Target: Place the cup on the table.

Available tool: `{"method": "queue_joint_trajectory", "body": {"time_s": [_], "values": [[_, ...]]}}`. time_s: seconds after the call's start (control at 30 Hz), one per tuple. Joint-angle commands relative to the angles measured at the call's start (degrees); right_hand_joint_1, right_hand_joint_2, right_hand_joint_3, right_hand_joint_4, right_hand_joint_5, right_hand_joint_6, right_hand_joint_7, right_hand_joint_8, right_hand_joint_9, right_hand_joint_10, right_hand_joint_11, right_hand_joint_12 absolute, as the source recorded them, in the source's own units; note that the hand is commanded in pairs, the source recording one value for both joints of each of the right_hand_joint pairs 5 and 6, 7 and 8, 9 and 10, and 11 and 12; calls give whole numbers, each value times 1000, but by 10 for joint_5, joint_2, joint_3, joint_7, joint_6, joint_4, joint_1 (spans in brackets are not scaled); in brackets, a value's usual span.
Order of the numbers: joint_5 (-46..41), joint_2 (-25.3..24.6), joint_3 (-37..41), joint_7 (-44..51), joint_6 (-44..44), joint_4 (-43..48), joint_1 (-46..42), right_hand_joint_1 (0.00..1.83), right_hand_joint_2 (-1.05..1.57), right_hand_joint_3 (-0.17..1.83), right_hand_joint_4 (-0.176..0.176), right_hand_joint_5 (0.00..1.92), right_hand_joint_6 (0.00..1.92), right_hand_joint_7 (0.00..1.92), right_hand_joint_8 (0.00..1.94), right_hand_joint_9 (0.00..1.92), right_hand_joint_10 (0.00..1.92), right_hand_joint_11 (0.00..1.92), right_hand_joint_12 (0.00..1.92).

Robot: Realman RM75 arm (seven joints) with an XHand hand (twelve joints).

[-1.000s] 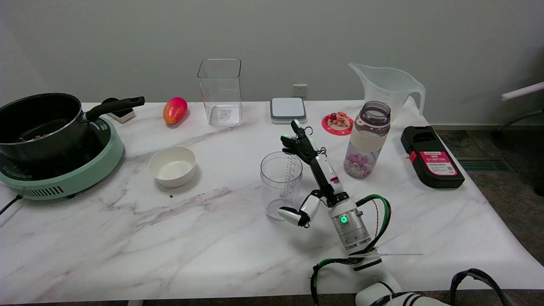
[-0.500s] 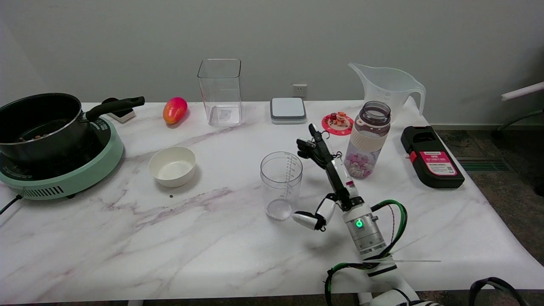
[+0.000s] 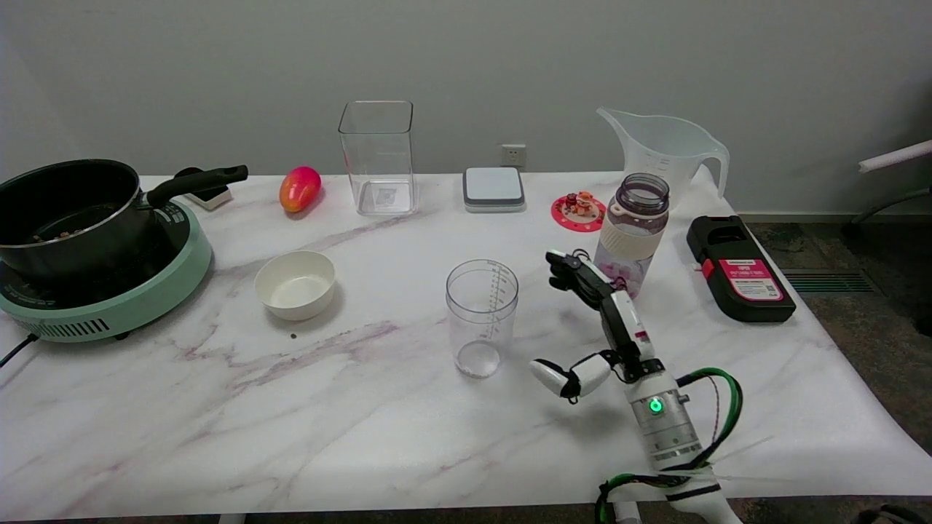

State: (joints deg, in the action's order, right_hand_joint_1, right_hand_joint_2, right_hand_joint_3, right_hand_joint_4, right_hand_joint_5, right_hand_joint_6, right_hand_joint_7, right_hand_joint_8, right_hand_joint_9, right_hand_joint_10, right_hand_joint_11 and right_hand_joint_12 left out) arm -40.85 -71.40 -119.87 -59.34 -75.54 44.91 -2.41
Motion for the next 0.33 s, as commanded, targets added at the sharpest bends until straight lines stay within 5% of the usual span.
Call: {"method": "queue_joint_trajectory", "body": {"time_s": [0.03, 0.33], "values": [[-112, 16, 25, 56, -93, 52, -121, 1267, -175, 1289, 0, 485, 485, 423, 423, 464, 464, 507, 507], [-178, 67, 76, 200, -124, 170, -234, 1279, -62, 1221, 0, 667, 667, 980, 980, 833, 833, 683, 683]]}}
